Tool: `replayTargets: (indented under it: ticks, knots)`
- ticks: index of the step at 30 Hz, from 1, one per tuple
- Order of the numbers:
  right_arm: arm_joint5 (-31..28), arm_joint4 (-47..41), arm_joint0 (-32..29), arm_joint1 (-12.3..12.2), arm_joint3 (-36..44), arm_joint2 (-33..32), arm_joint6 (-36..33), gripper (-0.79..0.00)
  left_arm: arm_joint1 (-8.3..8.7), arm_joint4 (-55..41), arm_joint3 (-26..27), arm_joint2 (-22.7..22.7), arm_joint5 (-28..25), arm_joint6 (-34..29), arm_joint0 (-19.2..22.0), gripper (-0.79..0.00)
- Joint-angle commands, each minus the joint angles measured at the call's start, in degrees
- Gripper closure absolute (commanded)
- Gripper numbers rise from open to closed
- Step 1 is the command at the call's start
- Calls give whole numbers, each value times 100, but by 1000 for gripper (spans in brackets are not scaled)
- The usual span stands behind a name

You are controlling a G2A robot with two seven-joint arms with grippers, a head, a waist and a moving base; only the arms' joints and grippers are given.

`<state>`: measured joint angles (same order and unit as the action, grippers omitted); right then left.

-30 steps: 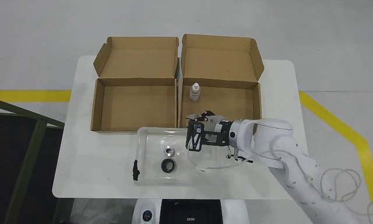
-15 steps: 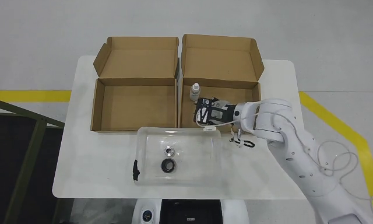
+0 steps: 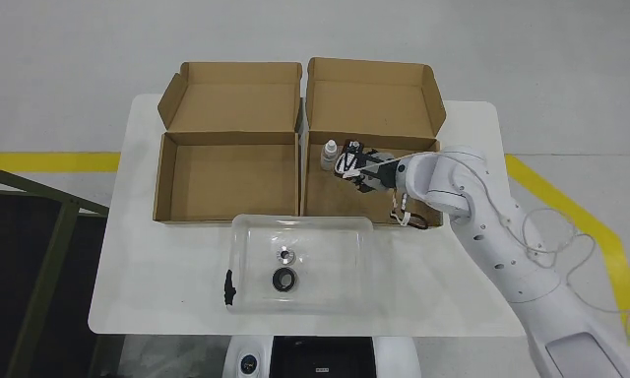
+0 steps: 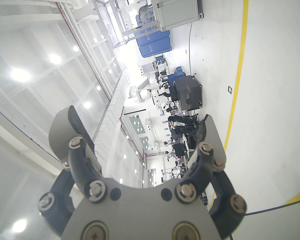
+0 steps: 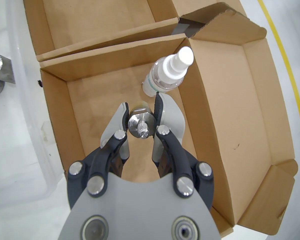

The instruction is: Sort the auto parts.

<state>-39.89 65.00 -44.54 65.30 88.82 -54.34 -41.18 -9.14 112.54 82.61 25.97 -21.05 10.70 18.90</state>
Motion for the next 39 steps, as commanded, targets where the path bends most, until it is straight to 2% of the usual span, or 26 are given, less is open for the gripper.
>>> replayTargets:
  ticks: [1, 19, 26, 29, 31, 34, 39]
  knots:
    - [52, -1, 59, 19, -145, 46, 11, 0, 0, 0, 0, 0, 0, 0, 0, -785]
    - [452, 351, 447, 210, -1063, 494, 299, -3, 0, 0, 0, 0, 0, 0, 0, -785]
    - [522, 347, 548, 291, -1369, 635, 372, -86, 0, 0, 0, 0, 0, 0, 0, -785]
    - [541, 346, 596, 325, -1495, 688, 376, -99, 0, 0, 0, 0, 0, 0, 0, -785]
    - [544, 340, 628, 346, -1557, 717, 387, -142, 0, 0, 0, 0, 0, 0, 0, -785]
    - [549, 350, 665, 370, -1607, 745, 382, -326, 0, 0, 0, 0, 0, 0, 0, -785]
    - [554, 386, 655, 381, -1563, 733, 382, -376, 0, 0, 0, 0, 0, 0, 0, -785]
